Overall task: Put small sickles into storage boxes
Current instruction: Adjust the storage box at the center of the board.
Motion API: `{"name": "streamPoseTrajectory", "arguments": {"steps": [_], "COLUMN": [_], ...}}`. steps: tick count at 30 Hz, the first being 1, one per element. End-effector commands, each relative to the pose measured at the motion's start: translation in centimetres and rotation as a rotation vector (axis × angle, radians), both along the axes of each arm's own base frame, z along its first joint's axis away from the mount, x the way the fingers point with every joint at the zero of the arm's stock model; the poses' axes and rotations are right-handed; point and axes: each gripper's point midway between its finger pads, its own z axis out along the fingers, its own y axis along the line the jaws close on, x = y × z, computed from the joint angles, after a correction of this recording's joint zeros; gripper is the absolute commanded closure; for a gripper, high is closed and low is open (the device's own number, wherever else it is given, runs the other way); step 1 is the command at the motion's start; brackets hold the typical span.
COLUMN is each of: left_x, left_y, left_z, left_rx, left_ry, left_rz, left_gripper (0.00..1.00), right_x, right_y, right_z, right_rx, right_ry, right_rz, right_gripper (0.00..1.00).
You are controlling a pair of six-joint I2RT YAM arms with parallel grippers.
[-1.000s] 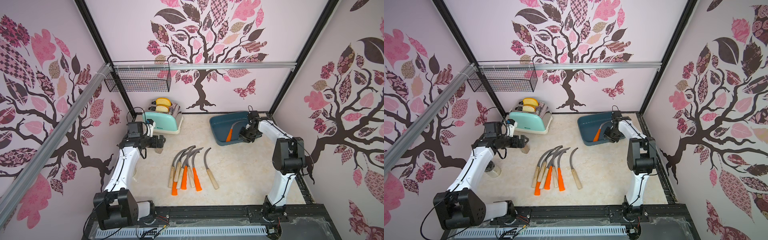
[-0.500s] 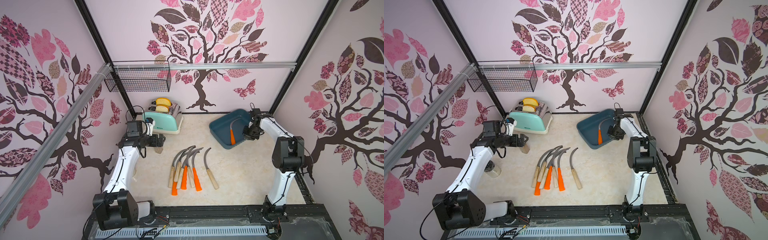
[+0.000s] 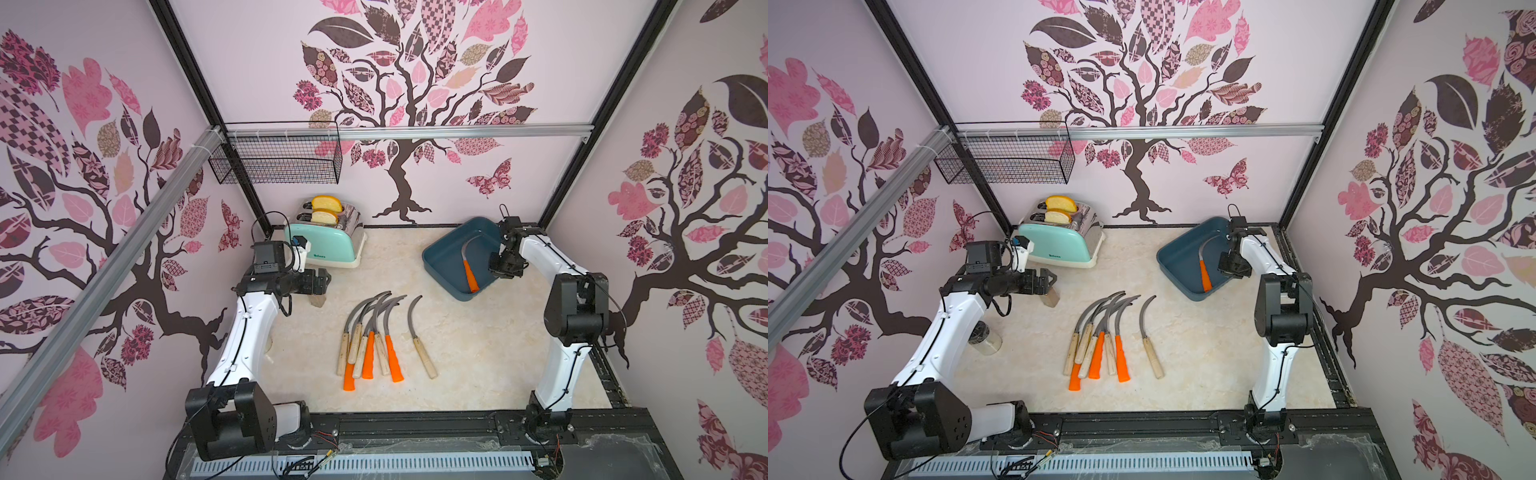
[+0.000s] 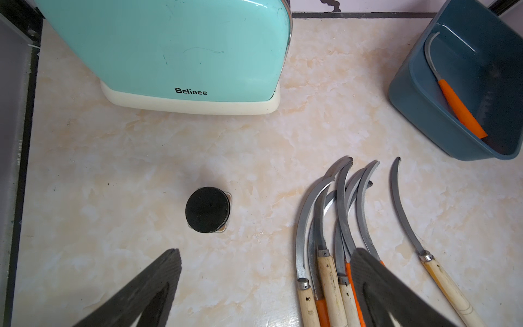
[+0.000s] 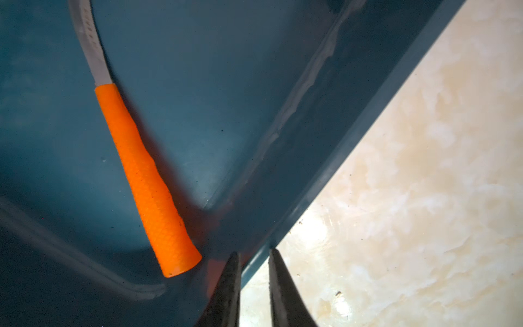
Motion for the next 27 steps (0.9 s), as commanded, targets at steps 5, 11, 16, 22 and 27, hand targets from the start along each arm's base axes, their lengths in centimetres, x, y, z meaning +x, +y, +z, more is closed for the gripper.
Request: {"name": "streamPoseTrajectory", "arguments": {"steps": [5, 11, 16, 22, 27], "left_x": [0.4, 0.6, 0.3, 0.3, 0.5], "left_y": [-0.5, -0.5, -0.5, -0.4, -0.6], "left_z": [1.3, 1.1, 1.0, 0.9, 1.0], "left_rx": [-0.011, -0.020, -0.015, -0.008, -0.020], "left_ry": [-0.018, -0.004, -0.003, -0.003, -0.001], "left_rz": [-0.022, -0.019, -0.016, -0.015, -0.019], "left_gripper": [0.02, 0.02, 0.02, 0.02, 0.02], "right_x": [-1.6, -1.3, -1.6, -1.8, -1.3], "right_y": [0.7, 2.1, 1.8, 0.8, 0.5], "right_z": [-0.1, -0.3, -1.9, -2.2, -1.3], "right_rx": [0.061, 0.149, 0.130, 0.060, 0.039], "right_ry": [-0.009, 0.000, 0.058, 0.074, 0.051], "right_rz": [-0.018, -0.047, -0.043, -0.007, 0.010], "right_gripper": [0.52, 0.50, 0.52, 0.62, 0.73]}}
